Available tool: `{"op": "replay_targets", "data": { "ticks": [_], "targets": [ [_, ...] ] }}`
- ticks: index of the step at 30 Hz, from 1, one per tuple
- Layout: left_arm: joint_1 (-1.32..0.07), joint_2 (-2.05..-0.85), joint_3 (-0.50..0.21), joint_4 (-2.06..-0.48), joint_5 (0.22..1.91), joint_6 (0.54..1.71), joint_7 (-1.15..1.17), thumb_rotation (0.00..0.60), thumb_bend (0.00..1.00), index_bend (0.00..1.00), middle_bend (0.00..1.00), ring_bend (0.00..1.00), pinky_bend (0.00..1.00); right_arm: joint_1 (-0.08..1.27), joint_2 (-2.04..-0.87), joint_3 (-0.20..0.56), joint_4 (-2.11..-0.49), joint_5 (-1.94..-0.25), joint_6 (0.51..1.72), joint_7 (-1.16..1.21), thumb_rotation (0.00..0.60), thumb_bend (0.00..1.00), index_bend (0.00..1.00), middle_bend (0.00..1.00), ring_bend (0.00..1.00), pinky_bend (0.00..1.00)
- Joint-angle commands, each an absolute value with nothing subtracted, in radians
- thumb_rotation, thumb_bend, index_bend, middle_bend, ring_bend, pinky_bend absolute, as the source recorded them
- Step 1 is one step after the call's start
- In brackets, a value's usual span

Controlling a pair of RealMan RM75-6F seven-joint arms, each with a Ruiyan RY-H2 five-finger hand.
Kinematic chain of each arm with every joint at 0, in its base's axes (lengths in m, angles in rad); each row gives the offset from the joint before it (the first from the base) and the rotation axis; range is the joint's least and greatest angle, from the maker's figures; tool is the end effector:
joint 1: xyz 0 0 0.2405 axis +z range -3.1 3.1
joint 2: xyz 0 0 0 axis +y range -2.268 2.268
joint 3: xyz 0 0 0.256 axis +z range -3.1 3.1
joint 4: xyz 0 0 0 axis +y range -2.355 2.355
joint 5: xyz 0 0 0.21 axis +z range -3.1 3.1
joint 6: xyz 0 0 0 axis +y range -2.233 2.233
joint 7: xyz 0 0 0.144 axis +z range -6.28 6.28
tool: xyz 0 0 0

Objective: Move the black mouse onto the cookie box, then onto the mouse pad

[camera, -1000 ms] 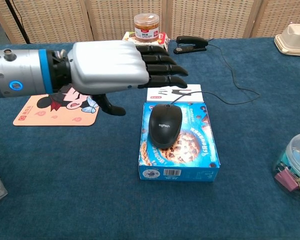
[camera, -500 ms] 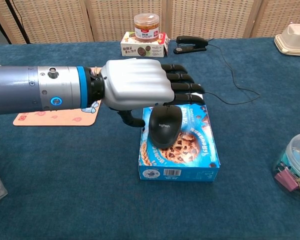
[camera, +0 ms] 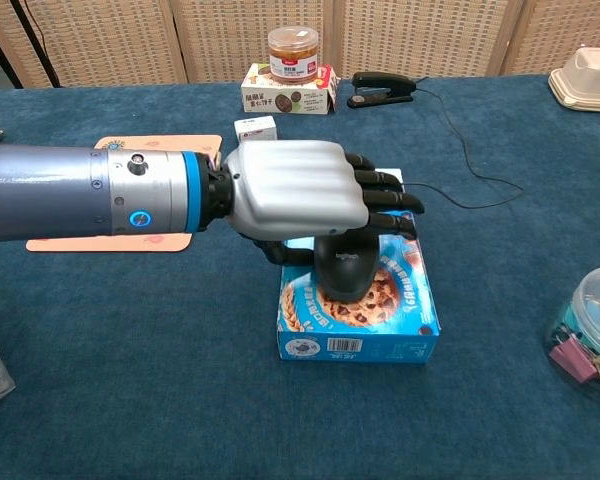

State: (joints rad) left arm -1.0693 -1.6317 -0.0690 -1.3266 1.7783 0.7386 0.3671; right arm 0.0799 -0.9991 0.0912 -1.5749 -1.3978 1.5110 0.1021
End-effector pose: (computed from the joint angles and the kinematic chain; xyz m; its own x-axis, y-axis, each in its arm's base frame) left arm -0.0395 0.3136 -0.0826 0.7835 -0.2515 0.5682 0.0169 -0.9054 -0.4242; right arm -0.3323 -0.1880 0.2196 0.4350 0.0845 0.8965 -0.8991 0.0954 0.4273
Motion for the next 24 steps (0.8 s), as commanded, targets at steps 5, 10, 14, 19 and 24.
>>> {"op": "replay_targets", "data": {
  "ticks": [5, 10, 14, 19, 24],
  "targets": [
    [-1.069, -1.645, -0.053, -1.306, 1.776, 0.767, 0.387, 0.600, 0.41, 0.39, 0.31, 0.29, 0.36, 0.074, -0.993, 0.097, -1.578, -1.404, 1.510, 0.116, 0.600, 0.15, 0.03, 0.00, 0.00, 0.00],
    [-1.067, -1.647, -0.047, -1.300, 1.766, 0.782, 0.395, 0.600, 0.42, 0.44, 0.35, 0.35, 0.37, 0.072, -0.992, 0.099, -1.580, -1.407, 1.507, 0.117, 0.600, 0.15, 0.03, 0.00, 0.00, 0.00],
    [-1.066, -1.633, -0.038, -1.300, 1.772, 0.806, 0.383, 0.600, 0.42, 0.45, 0.35, 0.36, 0.37, 0.070, -0.993, 0.100, -1.582, -1.410, 1.506, 0.113, 0.600, 0.15, 0.03, 0.00, 0.00, 0.00],
    [-1.051, -1.573, -0.021, -1.285, 1.792, 0.868, 0.356, 0.600, 0.42, 0.45, 0.35, 0.35, 0.37, 0.068, -0.993, 0.100, -1.588, -1.418, 1.506, 0.106, 0.600, 0.15, 0.03, 0.00, 0.00, 0.00],
    [-1.017, -1.520, 0.006, -1.196, 1.793, 0.928, 0.298, 0.600, 0.42, 0.45, 0.35, 0.35, 0.37, 0.067, -0.996, 0.097, -1.596, -1.427, 1.504, 0.091, 0.600, 0.15, 0.03, 0.00, 0.00, 0.00]
  ]
}}
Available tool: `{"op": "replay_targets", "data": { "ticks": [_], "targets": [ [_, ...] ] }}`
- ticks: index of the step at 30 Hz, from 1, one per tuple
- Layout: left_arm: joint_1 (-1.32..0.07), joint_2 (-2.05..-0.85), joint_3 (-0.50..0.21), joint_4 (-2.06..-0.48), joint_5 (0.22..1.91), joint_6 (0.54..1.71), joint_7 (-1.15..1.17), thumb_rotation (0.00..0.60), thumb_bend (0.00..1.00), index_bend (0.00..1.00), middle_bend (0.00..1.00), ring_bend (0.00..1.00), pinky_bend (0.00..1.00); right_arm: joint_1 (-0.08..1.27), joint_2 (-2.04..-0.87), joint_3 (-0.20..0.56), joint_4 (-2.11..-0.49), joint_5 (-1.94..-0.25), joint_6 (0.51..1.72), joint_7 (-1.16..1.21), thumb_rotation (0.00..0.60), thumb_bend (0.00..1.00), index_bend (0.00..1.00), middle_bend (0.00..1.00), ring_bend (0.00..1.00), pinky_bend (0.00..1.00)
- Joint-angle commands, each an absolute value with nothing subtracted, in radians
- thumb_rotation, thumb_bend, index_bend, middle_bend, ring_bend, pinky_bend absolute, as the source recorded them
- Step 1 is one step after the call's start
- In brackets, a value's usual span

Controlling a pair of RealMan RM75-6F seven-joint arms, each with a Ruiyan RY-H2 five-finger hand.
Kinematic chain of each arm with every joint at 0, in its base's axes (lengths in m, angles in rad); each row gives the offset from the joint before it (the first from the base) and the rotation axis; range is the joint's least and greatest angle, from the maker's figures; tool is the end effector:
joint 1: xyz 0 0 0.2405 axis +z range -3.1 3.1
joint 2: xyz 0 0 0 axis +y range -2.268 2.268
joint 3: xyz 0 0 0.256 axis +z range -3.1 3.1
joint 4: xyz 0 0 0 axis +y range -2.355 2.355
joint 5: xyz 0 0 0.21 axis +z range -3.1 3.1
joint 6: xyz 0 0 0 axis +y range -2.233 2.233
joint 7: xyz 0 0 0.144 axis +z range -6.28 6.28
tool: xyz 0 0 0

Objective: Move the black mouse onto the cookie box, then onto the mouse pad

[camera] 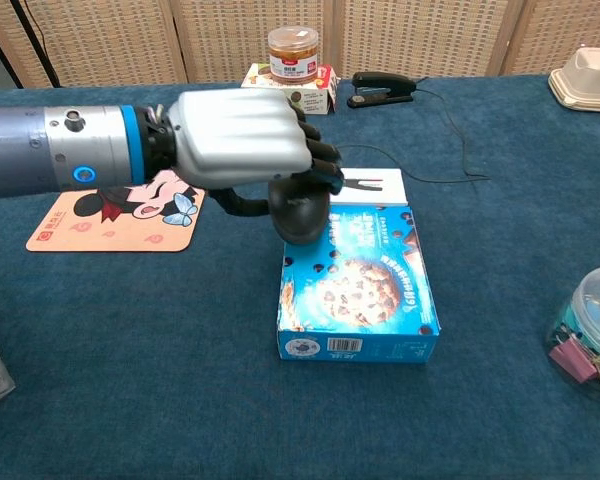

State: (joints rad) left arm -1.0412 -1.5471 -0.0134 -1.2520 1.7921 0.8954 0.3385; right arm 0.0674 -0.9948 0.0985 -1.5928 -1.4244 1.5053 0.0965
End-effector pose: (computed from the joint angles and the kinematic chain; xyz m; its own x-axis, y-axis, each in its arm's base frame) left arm -0.0704 0.3451 -0.0428 0.7679 -0.3320 0.5478 0.0247 -0.8392 -0.5433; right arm -0.3280 -0.1856 0.2170 0.4293 0.0764 0.8999 -0.9024 0.0785 0.4238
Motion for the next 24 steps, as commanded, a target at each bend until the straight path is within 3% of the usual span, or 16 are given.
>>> {"op": "replay_targets", "data": {
  "ticks": [1, 15, 24],
  "targets": [
    [-1.007, -1.518, 0.012, -1.172, 1.788, 0.939, 0.279, 0.600, 0.42, 0.45, 0.35, 0.35, 0.37, 0.067, -0.997, 0.097, -1.597, -1.429, 1.504, 0.087, 0.600, 0.15, 0.03, 0.00, 0.00, 0.00],
    [-0.940, -1.657, 0.126, -0.542, 1.828, 1.051, -0.053, 0.600, 0.42, 0.45, 0.36, 0.35, 0.37, 0.079, -1.031, 0.093, -1.599, -1.426, 1.475, 0.001, 0.600, 0.15, 0.03, 0.00, 0.00, 0.00],
    [-0.888, -1.716, 0.205, -0.329, 1.865, 1.111, -0.213, 0.600, 0.41, 0.45, 0.35, 0.35, 0.38, 0.091, -1.048, 0.094, -1.594, -1.411, 1.444, -0.029, 0.600, 0.15, 0.03, 0.00, 0.00, 0.00]
  ]
}}
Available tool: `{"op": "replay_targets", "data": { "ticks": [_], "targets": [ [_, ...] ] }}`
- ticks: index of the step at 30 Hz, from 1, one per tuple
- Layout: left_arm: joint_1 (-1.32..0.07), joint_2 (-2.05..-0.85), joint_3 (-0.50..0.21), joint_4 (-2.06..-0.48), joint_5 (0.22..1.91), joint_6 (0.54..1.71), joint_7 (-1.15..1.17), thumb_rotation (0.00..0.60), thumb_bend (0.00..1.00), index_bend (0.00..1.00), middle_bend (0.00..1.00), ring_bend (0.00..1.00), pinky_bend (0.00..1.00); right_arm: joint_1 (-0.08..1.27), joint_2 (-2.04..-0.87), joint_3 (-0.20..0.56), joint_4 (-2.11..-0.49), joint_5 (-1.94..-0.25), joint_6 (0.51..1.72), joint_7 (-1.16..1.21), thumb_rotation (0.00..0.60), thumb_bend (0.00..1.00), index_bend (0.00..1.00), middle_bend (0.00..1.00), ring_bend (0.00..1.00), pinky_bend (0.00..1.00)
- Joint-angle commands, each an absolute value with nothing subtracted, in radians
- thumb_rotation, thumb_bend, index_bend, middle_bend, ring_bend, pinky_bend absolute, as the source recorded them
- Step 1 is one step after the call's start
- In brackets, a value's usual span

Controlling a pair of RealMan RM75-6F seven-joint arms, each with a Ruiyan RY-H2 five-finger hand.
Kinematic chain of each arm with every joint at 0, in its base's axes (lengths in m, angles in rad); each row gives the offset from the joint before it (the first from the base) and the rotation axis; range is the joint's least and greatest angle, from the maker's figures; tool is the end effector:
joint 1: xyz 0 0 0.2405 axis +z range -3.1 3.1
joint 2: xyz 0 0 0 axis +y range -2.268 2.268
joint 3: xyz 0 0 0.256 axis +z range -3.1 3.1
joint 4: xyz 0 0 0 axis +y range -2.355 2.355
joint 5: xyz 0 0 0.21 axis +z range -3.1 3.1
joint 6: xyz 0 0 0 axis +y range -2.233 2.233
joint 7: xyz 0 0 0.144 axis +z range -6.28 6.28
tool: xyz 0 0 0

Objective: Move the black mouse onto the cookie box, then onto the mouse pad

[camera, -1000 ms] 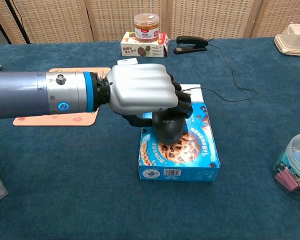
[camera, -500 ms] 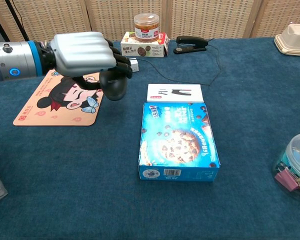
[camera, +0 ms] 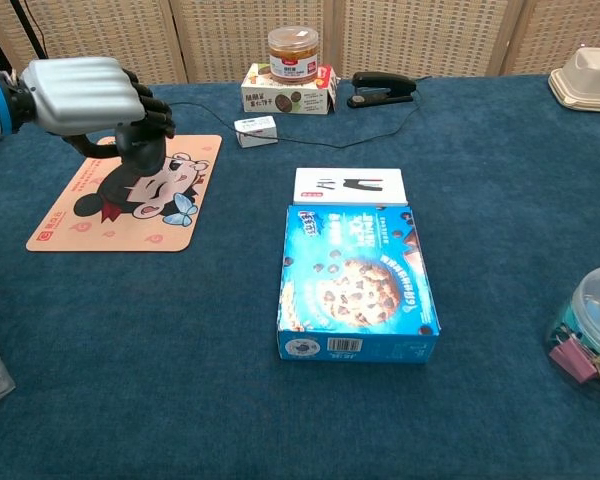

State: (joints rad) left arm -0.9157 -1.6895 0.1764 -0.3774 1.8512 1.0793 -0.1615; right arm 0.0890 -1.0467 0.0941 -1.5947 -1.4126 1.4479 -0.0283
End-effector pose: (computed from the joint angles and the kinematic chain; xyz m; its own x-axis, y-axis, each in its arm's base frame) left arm -0.2158 0.4391 0.0278 0.8975 -0.2738 0.3457 0.0792 -0.6711 -0.7371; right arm -0.3277 -0.1918 0.1920 0.4880 0.0117 0.8728 -0.8707 0.0767 0.4858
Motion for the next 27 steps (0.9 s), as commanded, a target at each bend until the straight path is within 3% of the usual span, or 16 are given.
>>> {"op": "replay_targets", "data": {
  "ticks": [1, 20, 27],
  "targets": [
    [-0.881, -1.720, 0.210, -0.317, 1.865, 1.120, -0.227, 0.600, 0.41, 0.45, 0.35, 0.35, 0.38, 0.092, -1.049, 0.094, -1.593, -1.412, 1.441, -0.028, 0.600, 0.15, 0.03, 0.00, 0.00, 0.00],
    [-0.790, -1.772, 0.276, -0.168, 1.889, 1.255, -0.295, 0.600, 0.41, 0.45, 0.35, 0.33, 0.38, 0.094, -1.049, 0.090, -1.595, -1.421, 1.432, -0.019, 0.600, 0.15, 0.02, 0.00, 0.00, 0.00],
    [-0.780, -1.785, 0.269, -0.142, 1.869, 1.239, -0.295, 0.600, 0.41, 0.45, 0.35, 0.33, 0.38, 0.097, -1.054, 0.084, -1.599, -1.429, 1.425, -0.028, 0.600, 0.15, 0.02, 0.00, 0.00, 0.00]
  ]
}}
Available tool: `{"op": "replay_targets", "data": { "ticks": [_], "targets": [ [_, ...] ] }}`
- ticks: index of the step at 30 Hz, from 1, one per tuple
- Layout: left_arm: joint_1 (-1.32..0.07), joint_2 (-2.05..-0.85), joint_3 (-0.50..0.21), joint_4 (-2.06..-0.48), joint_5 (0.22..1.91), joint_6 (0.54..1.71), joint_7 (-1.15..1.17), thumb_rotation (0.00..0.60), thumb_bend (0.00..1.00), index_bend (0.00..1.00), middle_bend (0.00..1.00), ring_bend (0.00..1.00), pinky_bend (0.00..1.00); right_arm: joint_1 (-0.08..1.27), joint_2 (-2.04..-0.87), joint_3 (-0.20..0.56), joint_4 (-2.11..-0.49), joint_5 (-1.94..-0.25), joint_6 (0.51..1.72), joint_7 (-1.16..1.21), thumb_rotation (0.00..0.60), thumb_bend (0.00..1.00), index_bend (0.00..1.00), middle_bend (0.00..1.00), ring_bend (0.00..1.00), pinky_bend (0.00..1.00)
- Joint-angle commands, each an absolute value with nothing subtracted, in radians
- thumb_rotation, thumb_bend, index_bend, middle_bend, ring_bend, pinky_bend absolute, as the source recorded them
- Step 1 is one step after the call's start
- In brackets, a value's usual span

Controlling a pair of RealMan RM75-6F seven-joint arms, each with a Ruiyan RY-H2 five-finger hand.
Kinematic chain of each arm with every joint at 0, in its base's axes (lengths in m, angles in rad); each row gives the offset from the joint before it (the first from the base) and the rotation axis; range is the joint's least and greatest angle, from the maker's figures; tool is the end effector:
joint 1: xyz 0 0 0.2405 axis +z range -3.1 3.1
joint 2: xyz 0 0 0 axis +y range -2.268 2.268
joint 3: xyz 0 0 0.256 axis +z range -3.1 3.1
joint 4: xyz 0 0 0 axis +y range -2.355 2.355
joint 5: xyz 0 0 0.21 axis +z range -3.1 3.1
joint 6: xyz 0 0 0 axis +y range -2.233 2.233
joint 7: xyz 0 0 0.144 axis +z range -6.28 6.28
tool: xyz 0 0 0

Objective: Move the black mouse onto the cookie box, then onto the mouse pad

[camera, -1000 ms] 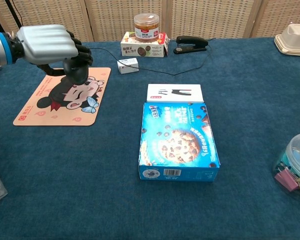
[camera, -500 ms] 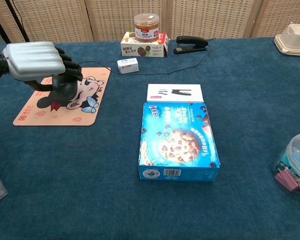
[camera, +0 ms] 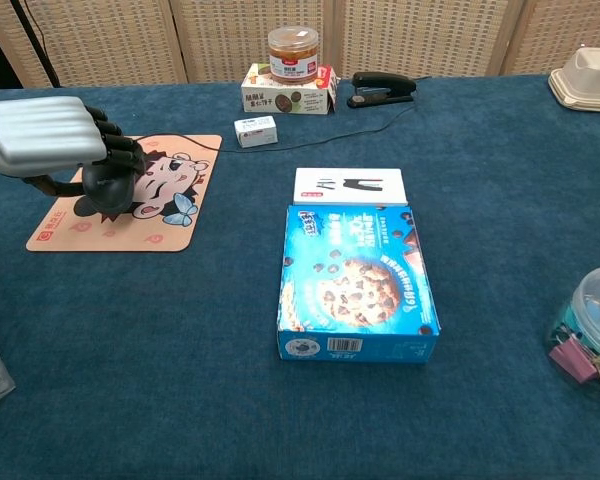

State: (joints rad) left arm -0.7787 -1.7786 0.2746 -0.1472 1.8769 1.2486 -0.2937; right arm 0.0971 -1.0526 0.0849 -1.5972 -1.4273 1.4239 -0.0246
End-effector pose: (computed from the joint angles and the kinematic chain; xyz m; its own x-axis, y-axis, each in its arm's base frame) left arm -0.2608 0.4037 0.0286 0.8915 -0.2506 0.3774 0.0977 -0.7072 -0.7003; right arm -0.3260 -0.1926 0.1843 0.4784 -0.0177 0.8779 -0.8763 0.0540 0.4786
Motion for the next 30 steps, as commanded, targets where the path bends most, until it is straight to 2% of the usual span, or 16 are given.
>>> {"op": "replay_targets", "data": {
  "ticks": [1, 18, 30],
  "targets": [
    [-0.782, -1.788, 0.267, -0.141, 1.866, 1.232, -0.299, 0.600, 0.41, 0.45, 0.35, 0.33, 0.38, 0.097, -1.055, 0.083, -1.600, -1.430, 1.424, -0.030, 0.600, 0.15, 0.02, 0.00, 0.00, 0.00],
    [-0.820, -1.850, 0.250, -0.100, 1.826, 1.103, -0.310, 0.600, 0.41, 0.44, 0.35, 0.32, 0.38, 0.106, -1.067, 0.080, -1.599, -1.414, 1.398, -0.051, 0.600, 0.15, 0.02, 0.00, 0.00, 0.00],
    [-0.831, -1.874, 0.247, -0.102, 1.812, 1.058, -0.324, 0.600, 0.40, 0.39, 0.30, 0.29, 0.38, 0.104, -1.063, 0.083, -1.600, -1.411, 1.401, -0.047, 0.600, 0.15, 0.02, 0.00, 0.00, 0.00]
  ]
}}
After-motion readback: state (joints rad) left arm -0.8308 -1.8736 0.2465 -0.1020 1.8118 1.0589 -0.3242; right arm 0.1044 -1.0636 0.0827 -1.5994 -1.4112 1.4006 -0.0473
